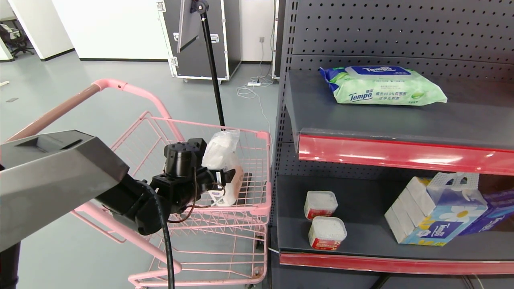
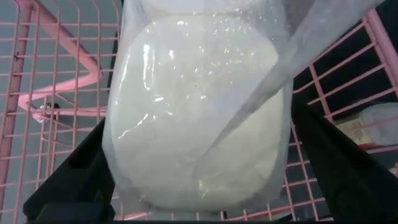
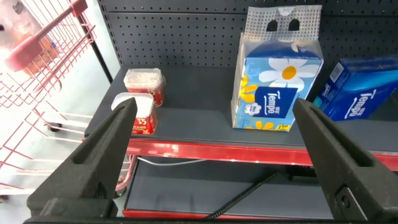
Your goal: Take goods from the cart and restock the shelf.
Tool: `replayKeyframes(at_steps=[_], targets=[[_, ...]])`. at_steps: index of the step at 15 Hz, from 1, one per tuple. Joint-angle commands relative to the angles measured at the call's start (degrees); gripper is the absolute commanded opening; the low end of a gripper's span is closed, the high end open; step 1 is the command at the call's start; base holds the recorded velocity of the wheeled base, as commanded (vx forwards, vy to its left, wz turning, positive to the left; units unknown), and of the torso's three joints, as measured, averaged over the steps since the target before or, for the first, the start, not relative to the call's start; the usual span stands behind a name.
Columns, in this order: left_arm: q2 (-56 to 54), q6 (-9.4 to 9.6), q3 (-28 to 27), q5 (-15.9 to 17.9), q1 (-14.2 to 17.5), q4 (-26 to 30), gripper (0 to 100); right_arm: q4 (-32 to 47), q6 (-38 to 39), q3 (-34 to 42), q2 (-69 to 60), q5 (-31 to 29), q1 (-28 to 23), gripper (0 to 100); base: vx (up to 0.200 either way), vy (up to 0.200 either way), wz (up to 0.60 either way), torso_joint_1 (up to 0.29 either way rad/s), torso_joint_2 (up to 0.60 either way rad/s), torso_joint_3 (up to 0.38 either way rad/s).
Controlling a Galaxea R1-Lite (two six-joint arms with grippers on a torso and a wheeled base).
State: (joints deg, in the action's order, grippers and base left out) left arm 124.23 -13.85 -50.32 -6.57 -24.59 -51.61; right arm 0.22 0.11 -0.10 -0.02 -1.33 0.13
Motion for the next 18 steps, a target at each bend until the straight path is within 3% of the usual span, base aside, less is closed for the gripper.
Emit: replayKeyframes(at_steps=[1, 8, 13, 18], targets=[[3.73, -0.04, 0.93, -1.16, -0.37, -4.72, 100, 0.04, -0.02, 0.01, 0.02, 0.01, -0.05, 100, 0.0, 0.0, 0.0, 0.0, 0.0, 0.0], [5.76, 0.05, -2.59, -1.16, -0.02, -4.9, 100, 0.04, -0.02, 0.01, 0.02, 0.01, 0.04, 100, 0.0, 0.0, 0.0, 0.0, 0.0, 0.0], [5.93, 0.05, -8.74, -1.16, 0.33, 0.55, 100, 0.04, -0.02, 0.01, 0.02, 0.01, -0.05, 100, 0.0, 0.0, 0.0, 0.0, 0.0, 0.0], [6.99, 0.23, -10.76, -1.34, 0.77, 1.17, 100, -0.04, -0.02, 0.01, 0.02, 0.01, -0.05, 100, 0.0, 0.0, 0.0, 0.0, 0.0, 0.0]])
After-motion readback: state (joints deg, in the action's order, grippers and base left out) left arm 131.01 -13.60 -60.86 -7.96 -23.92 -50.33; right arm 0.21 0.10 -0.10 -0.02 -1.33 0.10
